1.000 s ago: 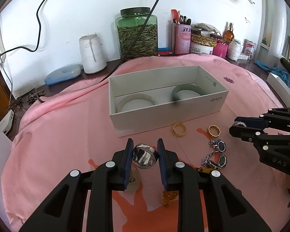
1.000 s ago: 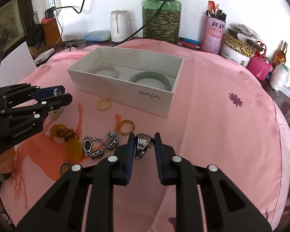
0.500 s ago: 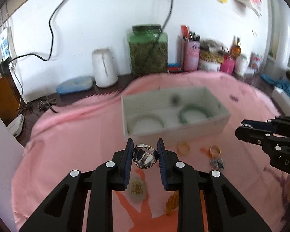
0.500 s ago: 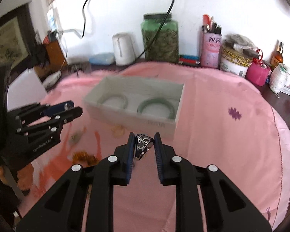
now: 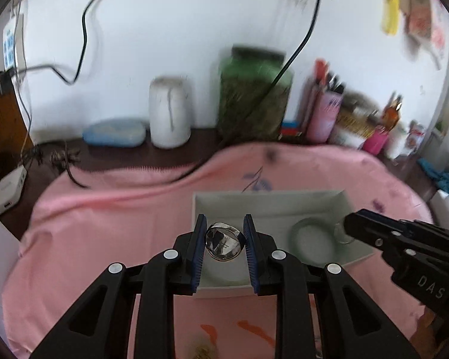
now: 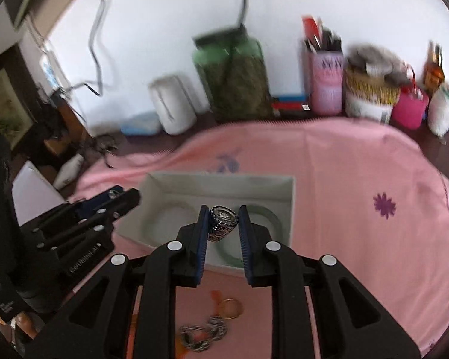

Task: Organize jewelry
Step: 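Carry both rings into the white box and open both tools, then lift both tools out of the box back over the table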

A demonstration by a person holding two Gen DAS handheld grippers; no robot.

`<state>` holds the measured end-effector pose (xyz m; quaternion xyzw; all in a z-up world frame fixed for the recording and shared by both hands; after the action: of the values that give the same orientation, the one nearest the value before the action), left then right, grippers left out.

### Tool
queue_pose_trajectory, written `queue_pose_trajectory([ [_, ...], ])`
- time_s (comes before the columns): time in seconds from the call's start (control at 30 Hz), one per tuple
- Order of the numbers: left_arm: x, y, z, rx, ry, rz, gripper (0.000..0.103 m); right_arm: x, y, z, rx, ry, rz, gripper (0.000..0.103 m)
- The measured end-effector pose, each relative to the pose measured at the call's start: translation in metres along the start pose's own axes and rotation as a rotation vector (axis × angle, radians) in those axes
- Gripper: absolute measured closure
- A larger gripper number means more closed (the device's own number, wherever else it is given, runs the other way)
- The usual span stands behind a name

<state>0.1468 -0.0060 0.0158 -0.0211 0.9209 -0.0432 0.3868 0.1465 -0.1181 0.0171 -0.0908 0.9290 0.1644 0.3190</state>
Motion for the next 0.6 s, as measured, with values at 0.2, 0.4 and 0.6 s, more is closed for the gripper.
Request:
queue_pose_trajectory([
  [0.2, 0.011, 0.003, 0.019, -0.018, 0.035, 0.02, 0.078, 0.005, -0.012, 0.013, 0.024, 0.023, 0.02, 0.084],
  [0.4, 0.014, -0.003, 0.017, -0.006, 0.023, 0.033, 0.059, 0.005, -0.021, 0.015, 0.035, 0.009, 0.049, 0.068],
  [0.6, 0.006, -0.007, -0.008, -0.019, -0.033, 0.021, 0.054, -0.007, -0.01, -0.022, 0.001, -0.074, 0.052, 0.068],
])
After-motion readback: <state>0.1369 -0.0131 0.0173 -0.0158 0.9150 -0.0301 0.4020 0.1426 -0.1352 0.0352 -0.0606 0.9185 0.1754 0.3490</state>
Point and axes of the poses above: each gripper's, at about its wrist camera, not at the fingertips, and z roughly the way its jaws point, y to its left, x to its underside, the point moved 7 cm from there along z, roughly the way its jaws point, and after that the axes turned 3 degrees about -z, right-handed, at the moved point
